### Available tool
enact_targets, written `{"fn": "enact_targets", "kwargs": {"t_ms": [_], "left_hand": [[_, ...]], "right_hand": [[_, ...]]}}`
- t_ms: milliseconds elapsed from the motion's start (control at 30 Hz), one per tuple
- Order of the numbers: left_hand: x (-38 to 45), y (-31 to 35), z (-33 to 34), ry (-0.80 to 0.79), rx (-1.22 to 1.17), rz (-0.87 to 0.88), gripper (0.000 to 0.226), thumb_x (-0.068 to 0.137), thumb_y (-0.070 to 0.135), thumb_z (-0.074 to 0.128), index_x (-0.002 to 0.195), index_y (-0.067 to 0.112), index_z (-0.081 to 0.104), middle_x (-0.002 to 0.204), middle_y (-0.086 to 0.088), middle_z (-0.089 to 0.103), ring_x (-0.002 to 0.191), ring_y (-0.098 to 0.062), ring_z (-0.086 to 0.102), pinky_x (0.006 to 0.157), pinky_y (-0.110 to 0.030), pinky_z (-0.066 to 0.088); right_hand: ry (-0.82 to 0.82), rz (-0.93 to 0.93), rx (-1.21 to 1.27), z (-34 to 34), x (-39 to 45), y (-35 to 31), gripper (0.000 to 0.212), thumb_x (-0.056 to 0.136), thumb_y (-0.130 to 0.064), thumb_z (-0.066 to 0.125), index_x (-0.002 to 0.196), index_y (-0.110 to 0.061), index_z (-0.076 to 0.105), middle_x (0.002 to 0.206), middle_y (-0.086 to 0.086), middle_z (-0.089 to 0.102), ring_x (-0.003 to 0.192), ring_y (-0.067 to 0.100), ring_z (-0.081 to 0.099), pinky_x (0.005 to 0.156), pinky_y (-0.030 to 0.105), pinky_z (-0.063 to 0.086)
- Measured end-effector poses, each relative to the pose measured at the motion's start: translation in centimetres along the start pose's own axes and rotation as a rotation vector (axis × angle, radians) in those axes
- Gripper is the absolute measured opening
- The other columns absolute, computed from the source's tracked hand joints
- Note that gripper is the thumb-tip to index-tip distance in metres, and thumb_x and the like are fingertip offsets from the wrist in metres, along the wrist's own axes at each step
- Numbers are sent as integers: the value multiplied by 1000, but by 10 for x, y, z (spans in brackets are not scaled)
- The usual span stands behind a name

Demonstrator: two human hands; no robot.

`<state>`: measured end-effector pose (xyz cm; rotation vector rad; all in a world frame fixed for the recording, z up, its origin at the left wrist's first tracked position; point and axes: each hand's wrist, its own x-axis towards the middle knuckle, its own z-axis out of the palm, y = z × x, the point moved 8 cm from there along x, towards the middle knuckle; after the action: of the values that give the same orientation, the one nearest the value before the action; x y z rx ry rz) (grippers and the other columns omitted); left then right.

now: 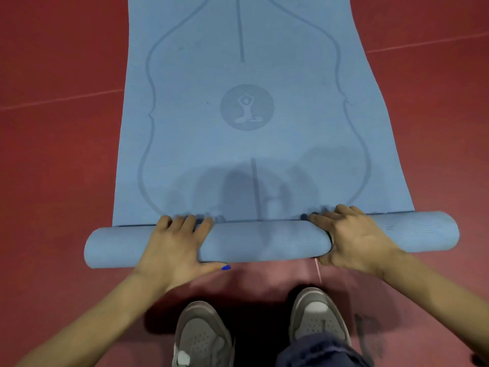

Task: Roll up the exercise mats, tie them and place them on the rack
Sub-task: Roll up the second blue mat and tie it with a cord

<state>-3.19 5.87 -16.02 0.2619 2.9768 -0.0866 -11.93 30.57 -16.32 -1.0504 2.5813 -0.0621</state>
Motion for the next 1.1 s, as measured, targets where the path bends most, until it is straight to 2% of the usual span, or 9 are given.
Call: {"fn": "enact_targets", "kwargs": {"t_ms": [100,300,467,567,667,800,867,1000,1100], "left_hand": [[-23,18,6,-4,-33,-11,89,65,84,47,110,10,67,94,-12,66,82,-33,62,73,-43,42],[-52,34,15,-2,-73,-33,91,64,87,43,106,10,69,84,-11,64,76,-33,61,73,-41,38],[-48,32,16,14,-124,-43,89,65,87,43,104,11,70,92,-8,65,82,-31,61,78,-40,39],[-50,35,16,52,-160,-26,88,66,84,47,107,9,68,103,-9,63,94,-31,60,87,-39,38],[-50,35,15,74,-177,-15,89,65,83,51,108,8,68,112,-11,63,106,-28,53,94,-41,37],[-46,34,17,56,-190,-14,89,65,82,50,108,7,69,116,-11,64,112,-28,49,100,-43,36],[-46,33,18,30,-193,-14,89,66,83,49,109,7,69,116,-11,64,112,-29,54,101,-44,38],[-38,32,13,38,-199,-1,86,65,80,53,107,8,70,115,-10,65,111,-31,59,102,-46,39],[-25,25,5,58,-251,55,80,73,80,47,105,9,70,114,-7,65,111,-29,58,103,-45,38]], "right_hand": [[-93,-15,90,16,-21,-2,72,53,-48,60,119,-19,65,95,-8,70,69,18,58,70,27,52],[-201,-60,175,26,-47,-15,68,60,-53,62,122,-28,60,106,-11,67,89,11,59,83,13,33],[-271,37,120,31,-47,-11,84,65,-57,67,140,-29,43,124,-7,55,109,18,52,99,27,39],[-112,64,-14,23,-56,-17,91,54,-60,71,131,-14,55,108,7,63,101,28,62,97,42,38],[40,75,-46,14,-69,-30,86,70,-64,47,138,-11,49,128,19,56,128,32,42,107,62,18],[190,223,119,10,-84,-42,67,94,-59,25,142,-14,37,143,11,44,138,27,31,114,58,2],[291,245,188,16,-85,-45,57,100,-50,20,137,-13,42,136,10,51,134,24,37,114,57,7],[527,257,33,19,-73,-36,44,96,-36,35,114,-12,66,112,6,68,111,22,54,102,49,33],[613,286,-21,9,-56,-29,40,93,-36,39,99,-16,73,96,-1,71,94,21,63,92,41,39]]}}
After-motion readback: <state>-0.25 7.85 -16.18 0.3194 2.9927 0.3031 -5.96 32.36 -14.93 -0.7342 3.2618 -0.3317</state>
